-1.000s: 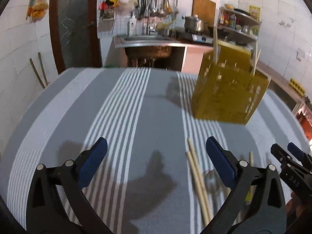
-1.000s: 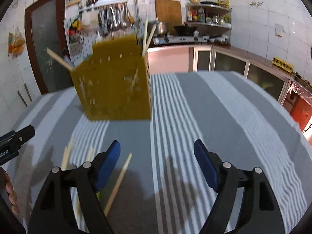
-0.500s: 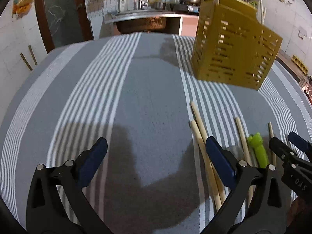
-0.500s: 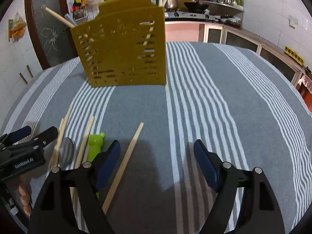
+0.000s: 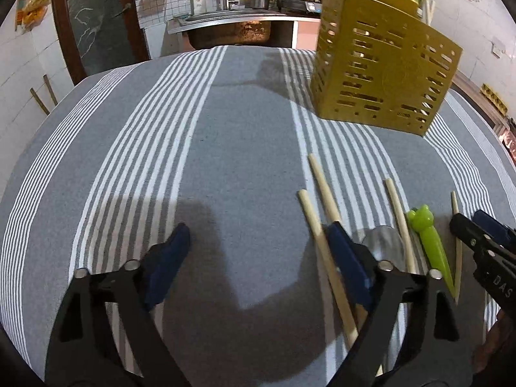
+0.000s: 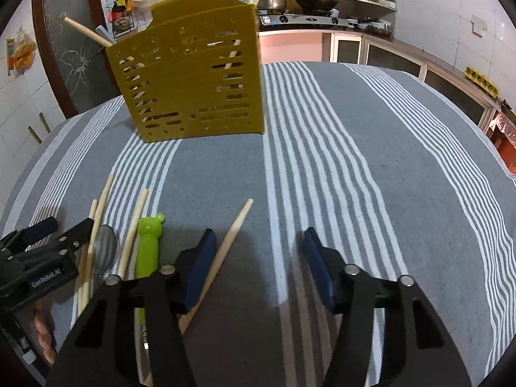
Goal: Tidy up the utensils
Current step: 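Grasp a wooden chopstick with the left tool while the right tool grasps another chopstick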
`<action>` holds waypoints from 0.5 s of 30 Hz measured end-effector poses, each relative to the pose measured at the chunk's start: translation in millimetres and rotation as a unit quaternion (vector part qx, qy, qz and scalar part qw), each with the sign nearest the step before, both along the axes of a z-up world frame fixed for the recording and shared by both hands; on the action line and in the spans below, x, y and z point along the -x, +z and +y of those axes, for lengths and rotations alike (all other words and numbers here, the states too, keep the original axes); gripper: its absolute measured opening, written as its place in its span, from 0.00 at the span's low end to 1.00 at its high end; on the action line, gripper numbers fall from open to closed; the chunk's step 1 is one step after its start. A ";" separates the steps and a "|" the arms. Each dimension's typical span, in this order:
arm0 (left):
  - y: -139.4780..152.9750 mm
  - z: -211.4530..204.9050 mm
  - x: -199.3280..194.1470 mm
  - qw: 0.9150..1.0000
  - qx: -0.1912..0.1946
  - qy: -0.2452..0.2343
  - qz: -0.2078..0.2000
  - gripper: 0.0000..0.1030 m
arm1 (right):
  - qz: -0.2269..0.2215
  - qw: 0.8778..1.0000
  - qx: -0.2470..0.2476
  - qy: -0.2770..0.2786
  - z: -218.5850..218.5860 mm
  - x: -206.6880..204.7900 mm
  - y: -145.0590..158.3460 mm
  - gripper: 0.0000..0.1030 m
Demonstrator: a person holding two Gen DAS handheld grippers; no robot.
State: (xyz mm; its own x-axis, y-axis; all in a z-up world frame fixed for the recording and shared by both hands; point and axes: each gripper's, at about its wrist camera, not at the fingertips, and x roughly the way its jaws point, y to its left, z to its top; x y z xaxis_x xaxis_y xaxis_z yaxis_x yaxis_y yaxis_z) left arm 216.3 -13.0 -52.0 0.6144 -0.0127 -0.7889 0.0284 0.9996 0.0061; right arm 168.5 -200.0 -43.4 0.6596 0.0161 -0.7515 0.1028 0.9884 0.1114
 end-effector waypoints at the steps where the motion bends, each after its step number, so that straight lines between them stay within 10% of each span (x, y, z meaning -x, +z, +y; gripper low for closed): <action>1: 0.5 -1.8 1.1 1.000 -0.001 -0.004 -0.001 0.71 | 0.002 1.000 0.001 0.002 2.5 -1.1 -0.1 0.45; 15: 4.4 -29.7 11.7 0.998 0.036 -0.052 0.006 0.09 | 0.005 1.000 -0.010 0.023 14.7 -12.6 2.5 0.11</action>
